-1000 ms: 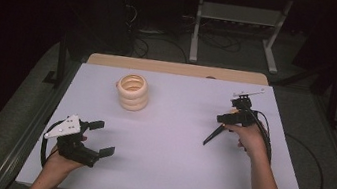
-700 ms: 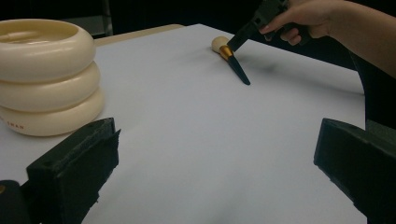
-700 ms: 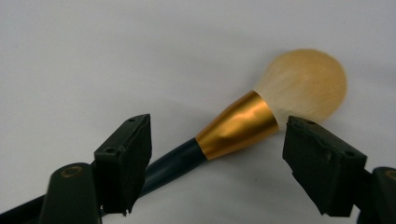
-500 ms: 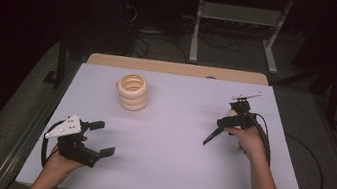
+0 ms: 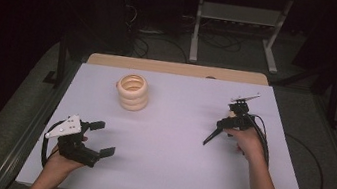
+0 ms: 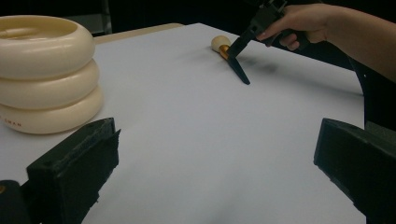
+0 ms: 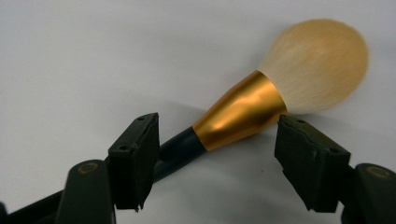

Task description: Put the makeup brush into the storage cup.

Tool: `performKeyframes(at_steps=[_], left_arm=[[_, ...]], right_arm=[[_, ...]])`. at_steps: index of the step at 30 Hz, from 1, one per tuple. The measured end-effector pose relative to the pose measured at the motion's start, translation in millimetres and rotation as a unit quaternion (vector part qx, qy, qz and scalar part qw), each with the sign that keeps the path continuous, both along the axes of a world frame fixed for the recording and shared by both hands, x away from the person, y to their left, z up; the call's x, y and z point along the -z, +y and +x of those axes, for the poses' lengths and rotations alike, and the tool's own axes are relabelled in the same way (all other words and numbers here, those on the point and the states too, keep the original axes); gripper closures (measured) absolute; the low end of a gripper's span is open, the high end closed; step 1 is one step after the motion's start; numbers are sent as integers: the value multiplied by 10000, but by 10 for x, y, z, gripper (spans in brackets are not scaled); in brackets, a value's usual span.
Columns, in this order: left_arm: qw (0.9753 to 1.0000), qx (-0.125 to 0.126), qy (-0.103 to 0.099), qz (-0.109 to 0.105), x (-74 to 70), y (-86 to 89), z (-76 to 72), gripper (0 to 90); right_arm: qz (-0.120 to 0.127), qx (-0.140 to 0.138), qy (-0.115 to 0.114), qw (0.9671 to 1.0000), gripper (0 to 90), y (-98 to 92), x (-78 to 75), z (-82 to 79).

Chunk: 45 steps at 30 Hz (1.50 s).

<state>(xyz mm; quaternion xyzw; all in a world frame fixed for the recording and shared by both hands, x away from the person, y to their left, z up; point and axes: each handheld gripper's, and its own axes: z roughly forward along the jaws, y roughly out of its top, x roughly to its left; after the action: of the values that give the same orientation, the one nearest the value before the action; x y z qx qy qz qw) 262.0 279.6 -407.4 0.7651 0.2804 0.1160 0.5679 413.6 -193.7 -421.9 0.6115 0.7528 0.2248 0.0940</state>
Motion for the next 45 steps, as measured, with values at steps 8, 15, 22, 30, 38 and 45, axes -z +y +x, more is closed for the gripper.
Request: performKeyframes(at_steps=[8, 15, 22, 30, 38, 45], left_arm=[[10000, 2, 4, -2, 1, -1, 0, 0], [10000, 12, 5, -11, 2, -6, -1, 0], [10000, -9, 19, -49, 1, 0, -1, 0], [10000, 13, 4, -12, 0, -4, 0, 0], [10000, 13, 7, -15, -2, -3, -1, 0], [10000, 11, 5, -39, -2, 0, 0, 0]], right_arm=[[-19, 52, 23, 10000, 301, 22, 7, 1], [-129, 56, 103, 9998, 353, 45, 42, 3], [-126, 1, 168, 9998, 415, 56, 62, 10], [-163, -134, 208, 9996, 512, 38, 60, 4], [-305, -308, 246, 9988, 594, 13, 49, -8], [-358, -400, 287, 9981, 632, -8, 41, -8]])
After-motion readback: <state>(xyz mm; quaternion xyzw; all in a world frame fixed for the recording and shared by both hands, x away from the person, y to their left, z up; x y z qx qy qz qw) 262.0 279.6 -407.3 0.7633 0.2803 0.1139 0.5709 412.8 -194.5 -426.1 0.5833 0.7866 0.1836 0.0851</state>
